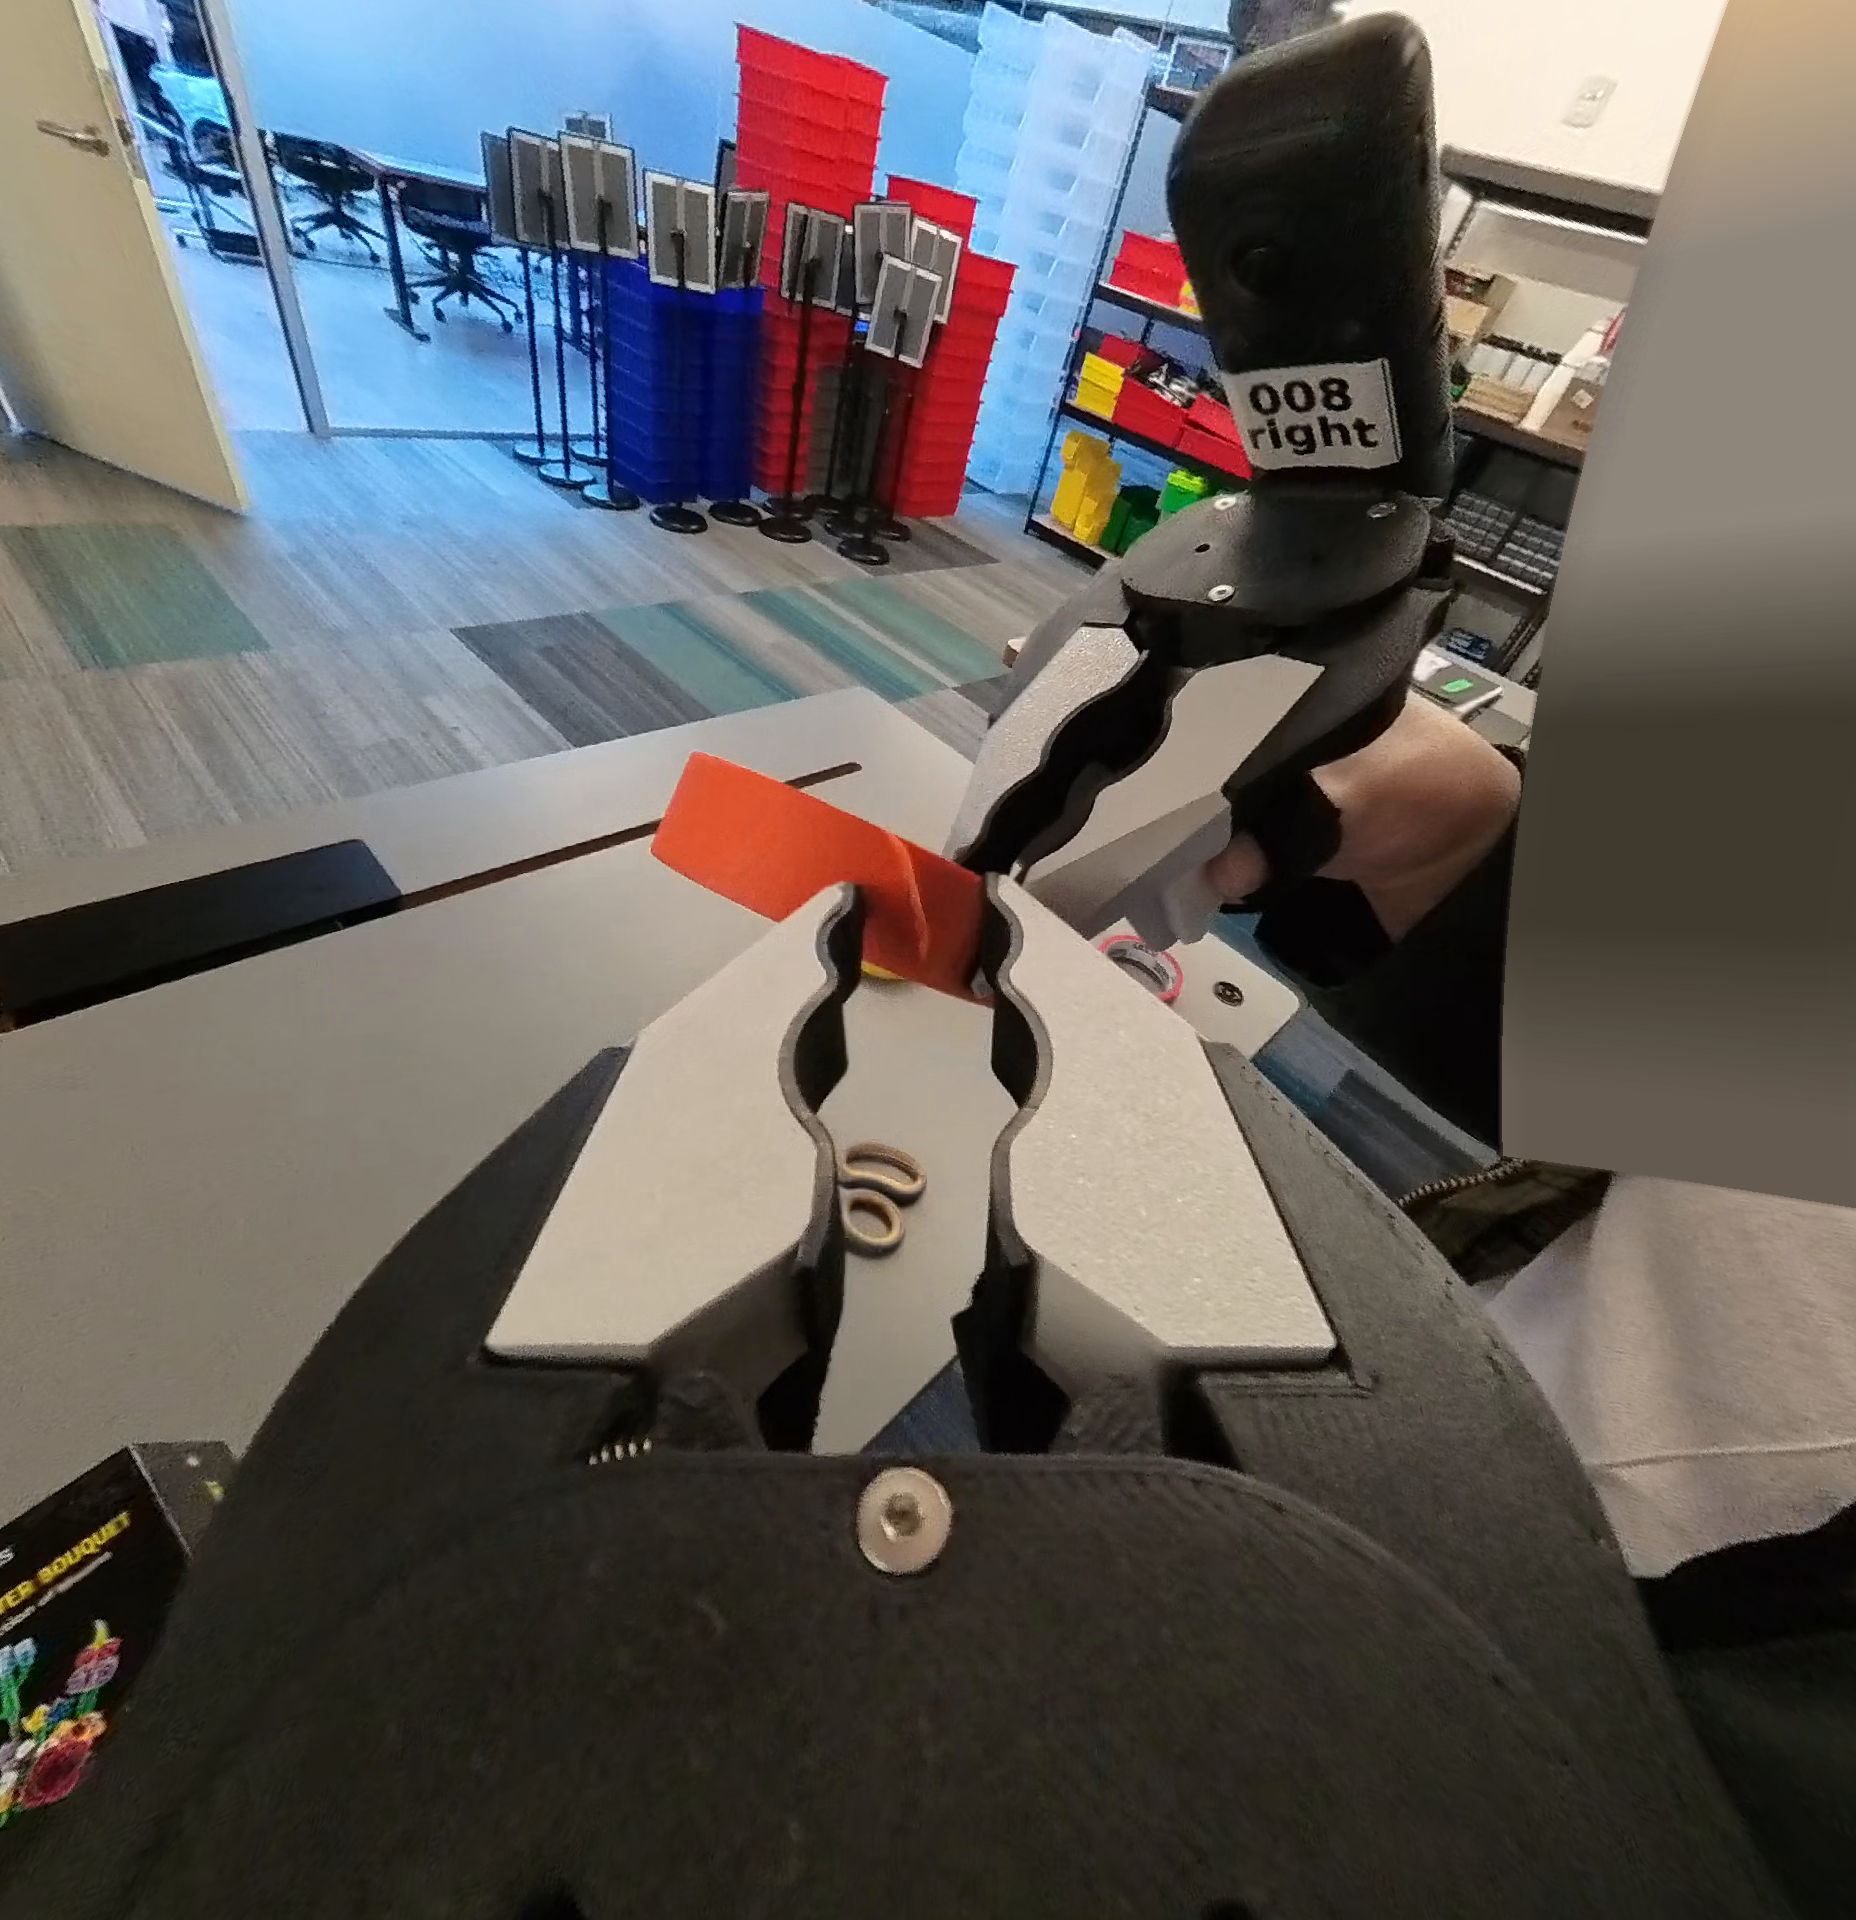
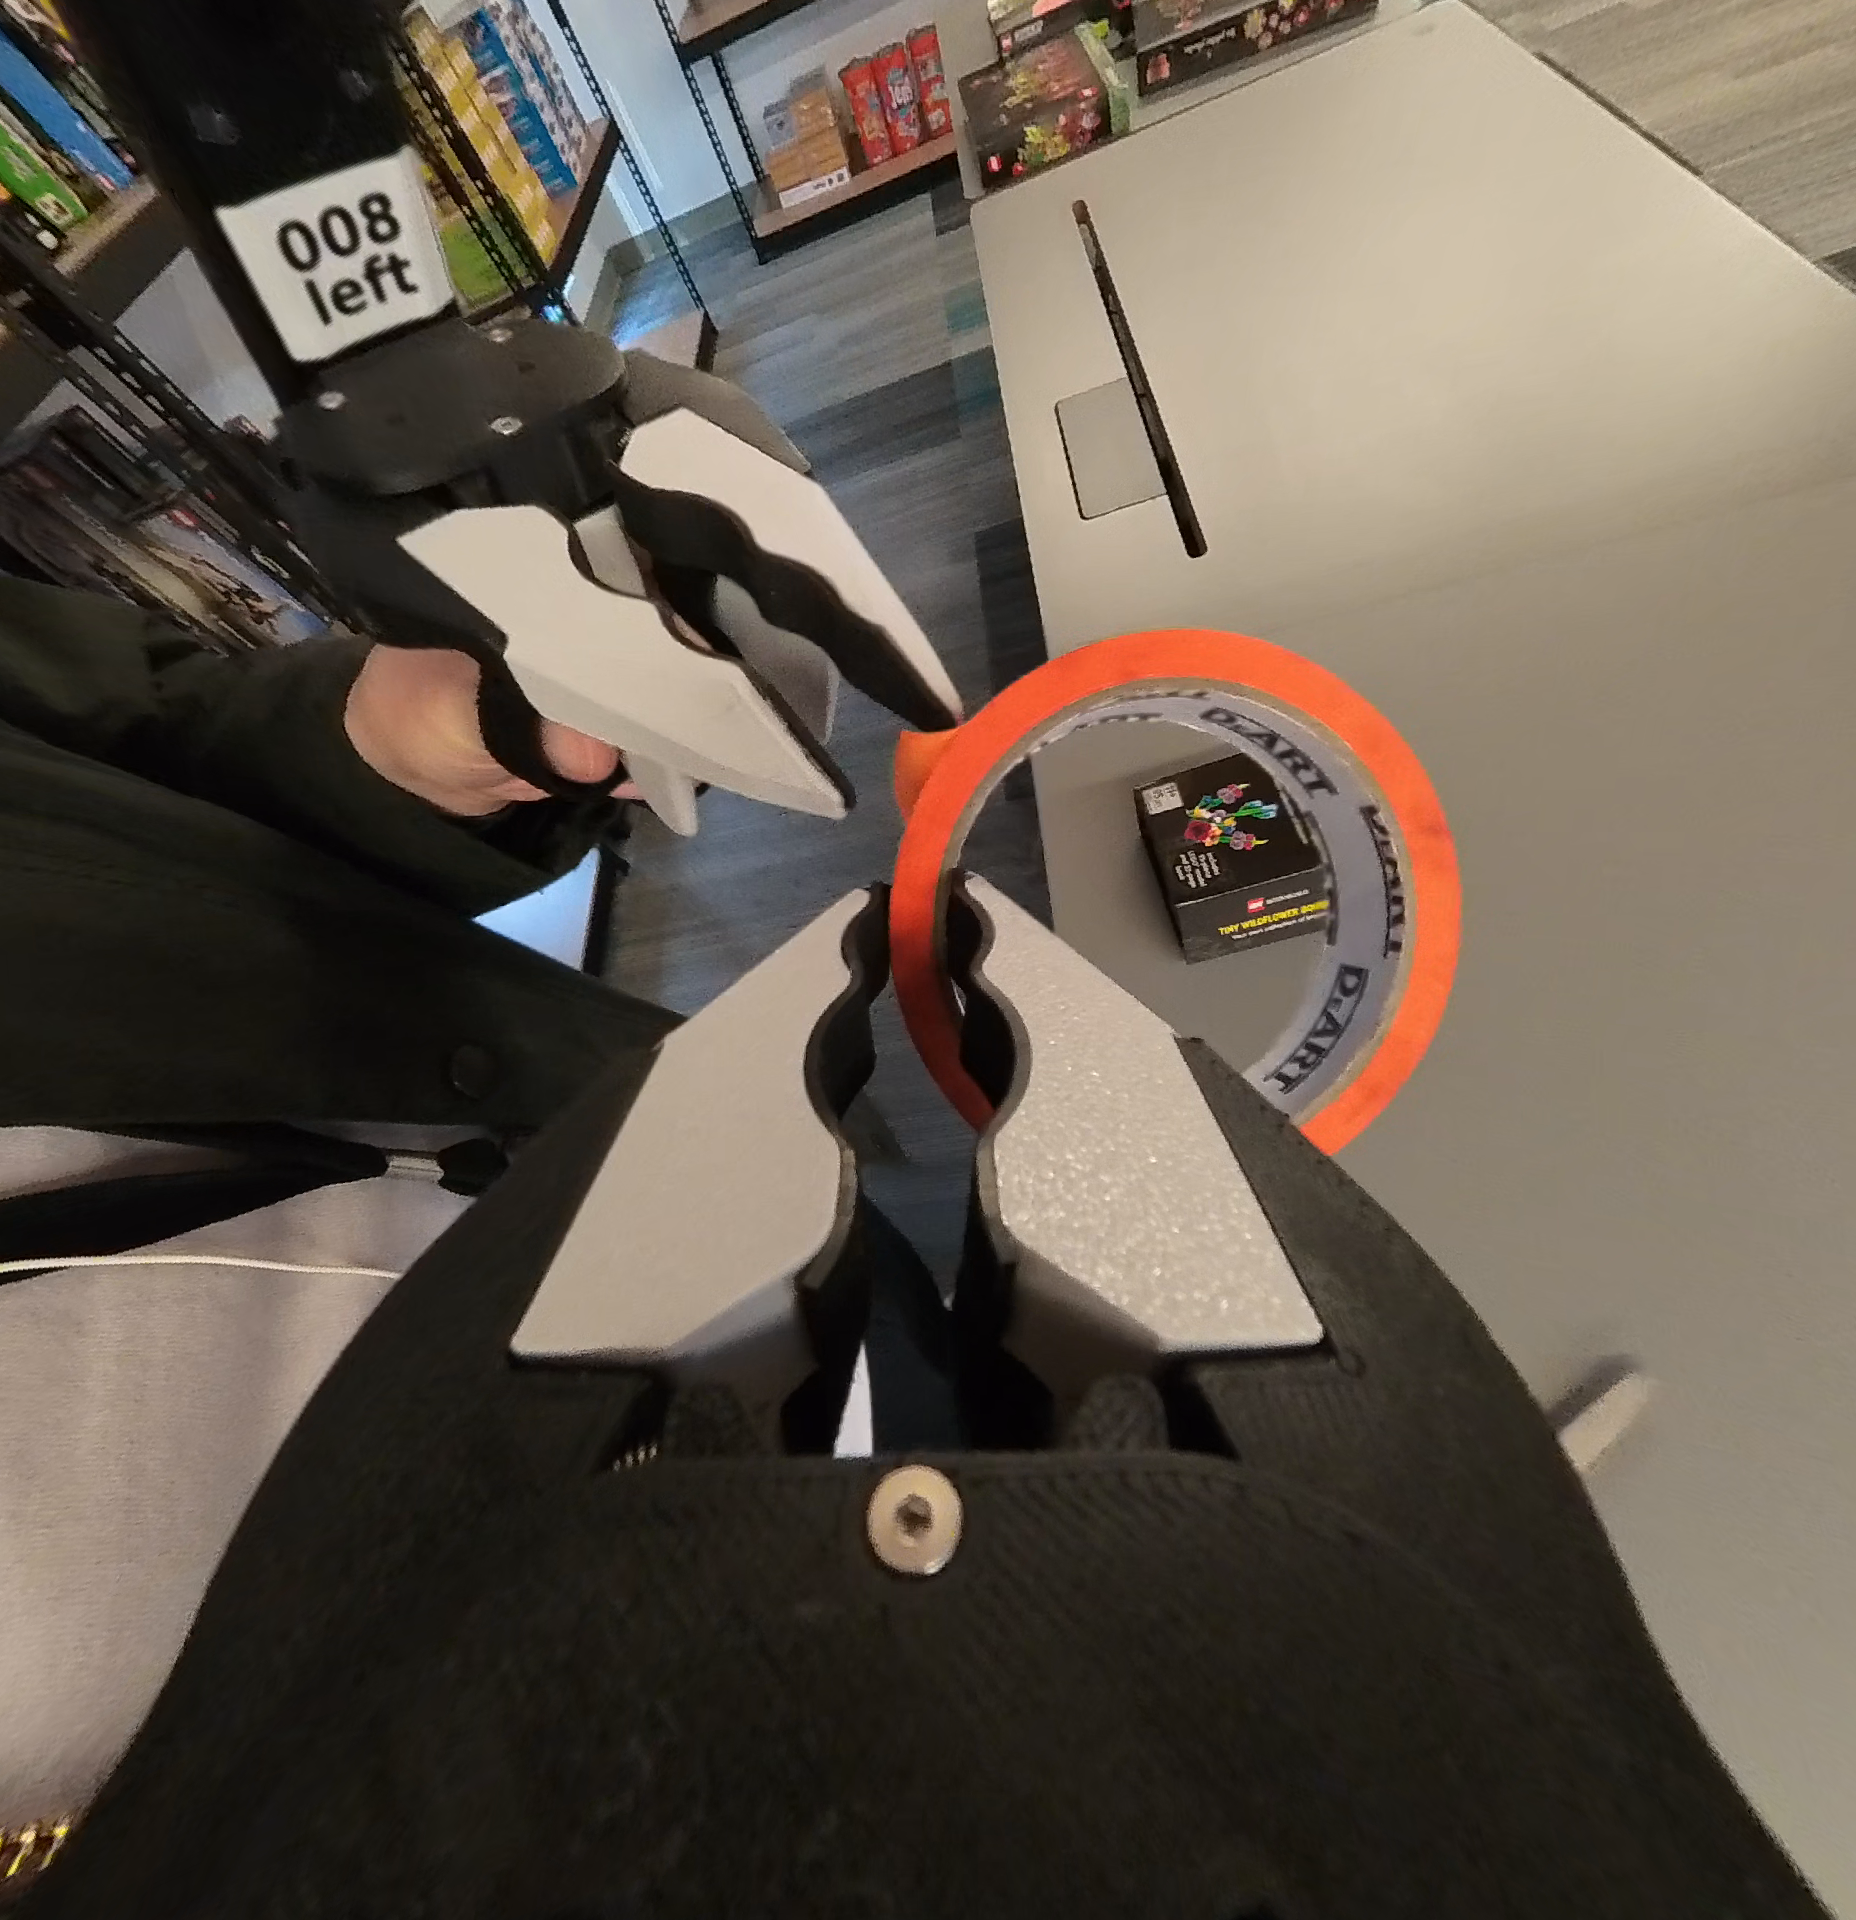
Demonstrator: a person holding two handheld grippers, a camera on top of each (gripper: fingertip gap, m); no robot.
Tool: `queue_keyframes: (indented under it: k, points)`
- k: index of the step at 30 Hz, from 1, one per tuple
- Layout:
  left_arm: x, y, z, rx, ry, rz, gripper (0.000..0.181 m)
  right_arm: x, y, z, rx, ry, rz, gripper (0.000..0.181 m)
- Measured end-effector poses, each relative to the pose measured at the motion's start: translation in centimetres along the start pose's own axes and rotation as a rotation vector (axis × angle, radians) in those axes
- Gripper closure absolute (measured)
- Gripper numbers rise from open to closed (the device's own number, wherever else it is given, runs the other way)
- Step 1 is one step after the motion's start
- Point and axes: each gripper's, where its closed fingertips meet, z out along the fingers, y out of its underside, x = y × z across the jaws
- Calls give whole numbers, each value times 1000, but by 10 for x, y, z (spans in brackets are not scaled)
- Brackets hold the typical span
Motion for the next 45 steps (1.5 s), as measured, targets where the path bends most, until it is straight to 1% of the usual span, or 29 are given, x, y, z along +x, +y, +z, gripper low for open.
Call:
queue_keyframes:
  k: [2, 5, 7, 13, 17, 20, 22, 28, 35, 40, 43, 45]
  points:
    - [0, -1, 0, 13, -17, 20, 164, -2, -1, 0, 6, -3, -1, 172]
    - [4, 0, 1, 13, -6, 28, 178, -2, 0, 0, 7, 1, -2, 172]
    - [2, 4, 3, -2, -24, 30, 181, 0, 1, 0, 0, 16, -2, 172]
    - [-5, 14, 0, -78, -40, 78, 181, 0, 9, 2, -20, 5, 6, 172]
    - [-4, 21, -5, -152, 22, 51, 181, -5, 16, 4, -40, -52, 27, 172]
    - [-1, 34, -10, -245, 132, -46, 181, -10, 31, 7, -104, -117, 40, 172]
    - [-3, 40, -16, -273, 176, -92, 181, -15, 38, 8, -127, -177, 65, 172]
    - [-18, 56, -28, -345, 144, -41, 181, -18, 58, 9, -184, -278, 89, 172]
    - [-35, 69, -36, -434, 139, -33, 181, -21, 76, 8, -218, -399, 128, 171]
    - [-43, 84, -36, -498, 128, -31, 181, -16, 99, 13, -277, -390, 100, 170]
    - [-52, 104, -34, -557, 96, -18, 181, -8, 120, 21, -328, -363, 95, 170]
    - [-55, 117, -34, -579, 93, -36, 181, -5, 132, 25, -342, -373, 119, 170]
